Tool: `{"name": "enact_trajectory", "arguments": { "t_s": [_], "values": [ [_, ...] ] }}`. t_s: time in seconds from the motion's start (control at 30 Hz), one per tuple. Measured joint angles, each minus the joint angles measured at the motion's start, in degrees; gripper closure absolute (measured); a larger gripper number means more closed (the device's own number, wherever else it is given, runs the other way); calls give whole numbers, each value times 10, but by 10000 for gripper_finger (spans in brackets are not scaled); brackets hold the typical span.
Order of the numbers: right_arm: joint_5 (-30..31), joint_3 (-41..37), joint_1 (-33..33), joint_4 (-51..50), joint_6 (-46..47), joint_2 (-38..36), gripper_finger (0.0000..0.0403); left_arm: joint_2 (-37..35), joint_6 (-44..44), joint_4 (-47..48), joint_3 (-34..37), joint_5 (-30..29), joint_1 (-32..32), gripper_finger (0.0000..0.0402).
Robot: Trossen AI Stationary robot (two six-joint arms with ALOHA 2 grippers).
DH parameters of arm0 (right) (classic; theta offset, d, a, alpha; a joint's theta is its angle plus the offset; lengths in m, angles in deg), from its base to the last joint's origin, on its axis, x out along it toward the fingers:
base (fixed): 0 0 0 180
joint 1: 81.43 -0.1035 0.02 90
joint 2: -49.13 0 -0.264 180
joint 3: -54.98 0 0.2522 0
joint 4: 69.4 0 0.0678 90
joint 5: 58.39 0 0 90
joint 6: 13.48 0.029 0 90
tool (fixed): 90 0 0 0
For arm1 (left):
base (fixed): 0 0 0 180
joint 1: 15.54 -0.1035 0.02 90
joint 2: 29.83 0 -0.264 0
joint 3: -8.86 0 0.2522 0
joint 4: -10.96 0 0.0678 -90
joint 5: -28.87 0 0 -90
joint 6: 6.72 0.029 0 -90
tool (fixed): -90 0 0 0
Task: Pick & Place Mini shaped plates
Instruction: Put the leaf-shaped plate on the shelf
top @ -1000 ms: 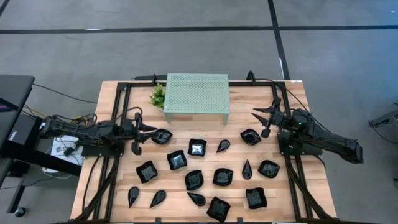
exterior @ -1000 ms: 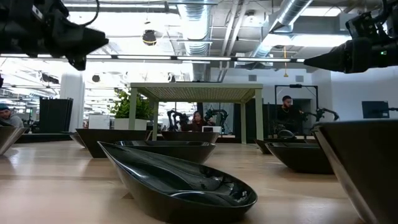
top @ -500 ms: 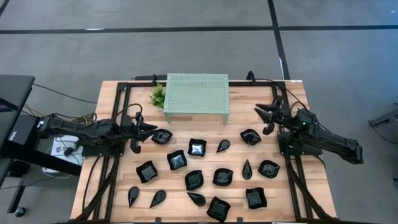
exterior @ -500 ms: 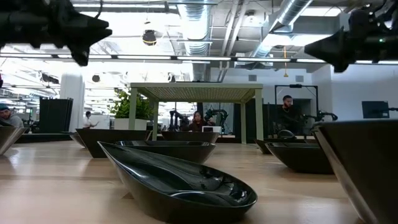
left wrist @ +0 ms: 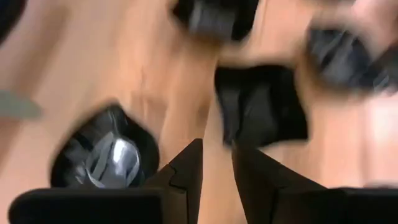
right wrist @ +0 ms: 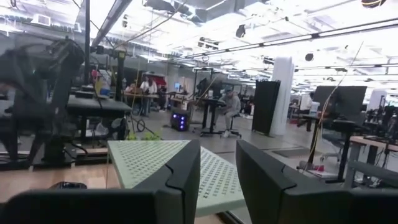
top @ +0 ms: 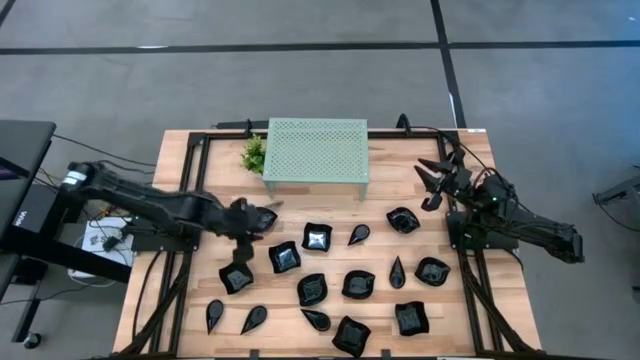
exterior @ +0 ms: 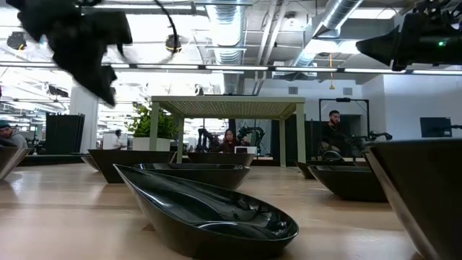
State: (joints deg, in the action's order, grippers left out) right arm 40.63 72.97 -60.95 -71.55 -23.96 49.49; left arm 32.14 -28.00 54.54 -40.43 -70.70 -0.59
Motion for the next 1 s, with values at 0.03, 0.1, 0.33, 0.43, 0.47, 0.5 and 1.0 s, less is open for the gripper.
{"name": "enact_trajectory", "arguments": {
  "t_s": [0.03, 0.1, 0.33, 0.43, 0.47, 0.5, 1.0],
  "values": [
    [0, 0, -3, -2, 1, 0, 305, 21, 1, 0, 0, -2, 5, 313],
    [0, 0, -8, -3, 25, 0, 305, 57, 16, -1, 0, -19, 9, 308],
    [0, 0, -29, -19, 48, 0, 283, 138, 26, -1, 0, -54, -8, 253],
    [0, 0, -33, -28, 58, 0, 255, 166, 30, -1, 0, -58, -8, 230],
    [0, 0, -33, -28, 66, 0, 245, 175, 30, -1, 0, -68, -8, 224],
    [0, 0, -33, -28, 74, 2, 234, 183, 30, -2, 0, -80, -8, 220],
    [0, 0, -33, -10, 82, 19, 192, 202, 18, -9, -5, -130, -7, 390]
  ]
}}
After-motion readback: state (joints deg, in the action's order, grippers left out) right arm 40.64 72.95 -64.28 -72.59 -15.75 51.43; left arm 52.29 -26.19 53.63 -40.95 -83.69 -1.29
